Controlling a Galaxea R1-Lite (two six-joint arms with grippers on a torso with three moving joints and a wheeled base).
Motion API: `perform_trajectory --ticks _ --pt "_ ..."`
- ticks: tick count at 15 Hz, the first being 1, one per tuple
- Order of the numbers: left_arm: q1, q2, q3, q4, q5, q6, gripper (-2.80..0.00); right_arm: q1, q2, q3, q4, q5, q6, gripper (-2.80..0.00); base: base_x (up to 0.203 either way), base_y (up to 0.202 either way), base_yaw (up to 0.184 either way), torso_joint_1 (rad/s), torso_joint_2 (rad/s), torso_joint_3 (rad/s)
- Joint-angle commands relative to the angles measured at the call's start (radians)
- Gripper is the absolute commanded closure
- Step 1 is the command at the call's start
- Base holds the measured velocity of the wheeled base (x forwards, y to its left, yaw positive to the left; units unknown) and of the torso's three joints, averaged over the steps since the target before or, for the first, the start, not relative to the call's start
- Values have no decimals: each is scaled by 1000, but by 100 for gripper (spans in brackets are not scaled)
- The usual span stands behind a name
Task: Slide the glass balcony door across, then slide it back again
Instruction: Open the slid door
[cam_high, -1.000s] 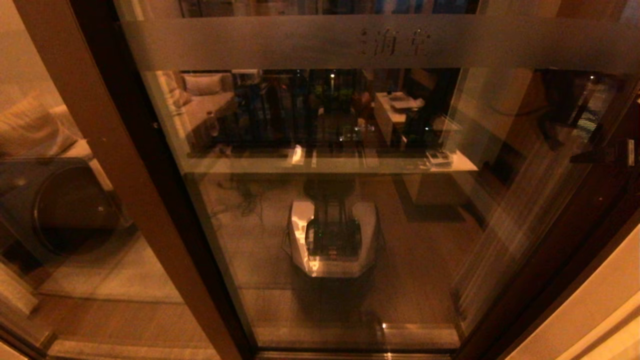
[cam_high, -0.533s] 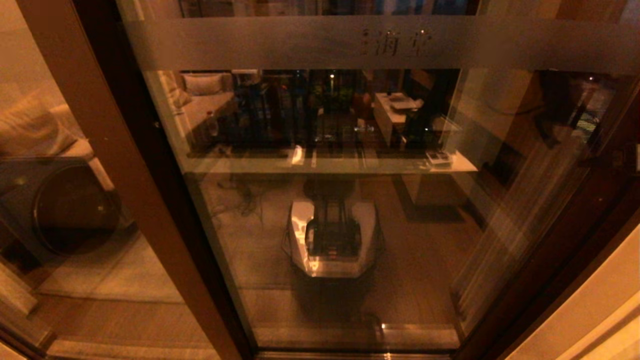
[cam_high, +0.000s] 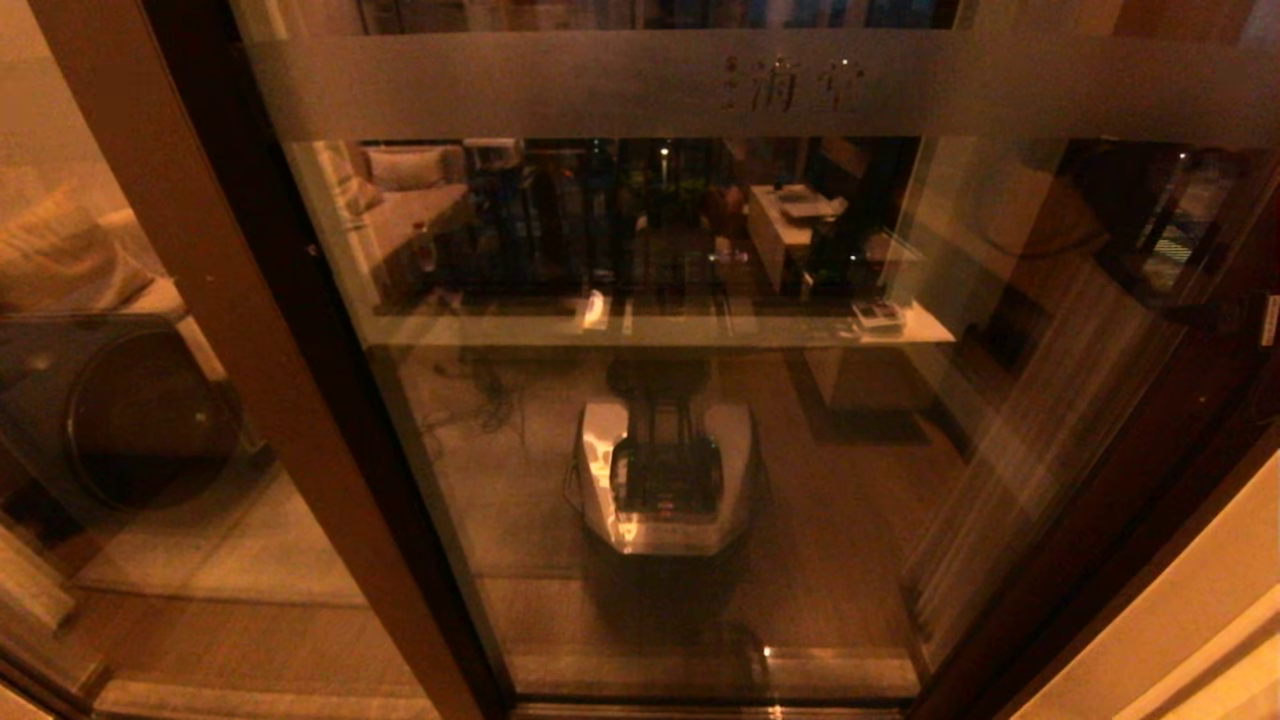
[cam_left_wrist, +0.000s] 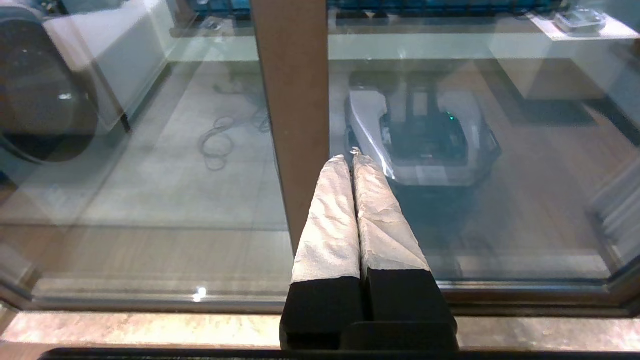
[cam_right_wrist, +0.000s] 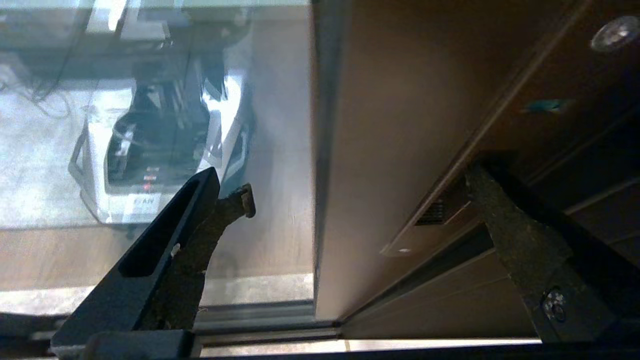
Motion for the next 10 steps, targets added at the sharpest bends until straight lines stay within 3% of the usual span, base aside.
perform_trajectory --ticks 1,10 --pt "0 1 0 0 0 0 0 2 11 -4 -6 3 0 -280 0 0 0 0 0 0" --pt "0 1 0 0 0 0 0 45 16 -9 11 1 38 -280 0 0 0 0 0 0"
